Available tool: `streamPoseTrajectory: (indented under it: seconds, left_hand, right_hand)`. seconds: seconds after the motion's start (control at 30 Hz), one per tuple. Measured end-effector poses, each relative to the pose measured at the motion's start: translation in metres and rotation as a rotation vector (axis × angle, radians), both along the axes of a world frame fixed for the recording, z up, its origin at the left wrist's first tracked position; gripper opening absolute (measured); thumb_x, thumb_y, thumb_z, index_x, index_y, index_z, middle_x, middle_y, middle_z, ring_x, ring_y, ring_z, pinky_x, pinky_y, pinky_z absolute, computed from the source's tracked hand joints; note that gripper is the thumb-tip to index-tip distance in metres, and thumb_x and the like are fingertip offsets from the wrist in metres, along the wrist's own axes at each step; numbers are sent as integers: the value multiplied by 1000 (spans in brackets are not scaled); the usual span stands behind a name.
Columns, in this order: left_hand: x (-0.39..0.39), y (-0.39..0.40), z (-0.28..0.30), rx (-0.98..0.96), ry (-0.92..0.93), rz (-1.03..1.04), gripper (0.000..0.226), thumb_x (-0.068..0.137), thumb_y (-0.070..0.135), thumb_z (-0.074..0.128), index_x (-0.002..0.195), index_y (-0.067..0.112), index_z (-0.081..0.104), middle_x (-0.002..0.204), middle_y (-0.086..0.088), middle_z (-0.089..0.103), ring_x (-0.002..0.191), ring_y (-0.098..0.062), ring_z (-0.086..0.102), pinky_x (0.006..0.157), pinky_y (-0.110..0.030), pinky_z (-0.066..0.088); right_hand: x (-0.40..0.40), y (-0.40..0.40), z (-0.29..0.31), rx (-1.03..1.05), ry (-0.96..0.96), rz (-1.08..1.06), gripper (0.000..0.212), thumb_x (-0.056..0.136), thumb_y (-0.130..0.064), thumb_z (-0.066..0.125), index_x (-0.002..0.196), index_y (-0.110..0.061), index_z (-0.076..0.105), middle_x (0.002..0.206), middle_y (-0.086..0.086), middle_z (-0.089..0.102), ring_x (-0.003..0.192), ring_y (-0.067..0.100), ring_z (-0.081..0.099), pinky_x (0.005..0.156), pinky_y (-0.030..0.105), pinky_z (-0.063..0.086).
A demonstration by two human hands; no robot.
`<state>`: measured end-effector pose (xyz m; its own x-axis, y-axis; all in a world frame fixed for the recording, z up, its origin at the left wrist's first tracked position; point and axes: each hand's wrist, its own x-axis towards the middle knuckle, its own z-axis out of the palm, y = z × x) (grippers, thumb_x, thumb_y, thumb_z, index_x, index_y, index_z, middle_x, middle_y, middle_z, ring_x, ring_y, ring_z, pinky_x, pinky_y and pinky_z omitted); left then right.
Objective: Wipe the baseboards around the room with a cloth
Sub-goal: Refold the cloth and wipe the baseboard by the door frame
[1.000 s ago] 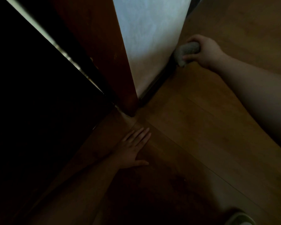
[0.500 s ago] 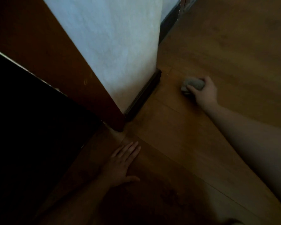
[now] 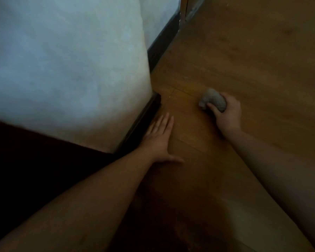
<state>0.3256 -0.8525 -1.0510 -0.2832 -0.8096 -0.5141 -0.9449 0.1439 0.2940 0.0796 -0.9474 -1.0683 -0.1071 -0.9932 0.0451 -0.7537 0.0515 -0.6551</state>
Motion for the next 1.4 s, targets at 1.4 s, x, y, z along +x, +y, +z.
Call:
streamPoseTrajectory:
  seconds: [1.4]
  left_hand:
    - [-33,-47,7,135,-96,-133,154,52,89,67,150,24,-32,156,0,-41,134,-14,-49,98,-28,-42]
  right_hand:
    - [29,-76,16,159,-84,382,46,80,-41,77,116,-17,61,108,4,64,100,19,57,80,27,41]
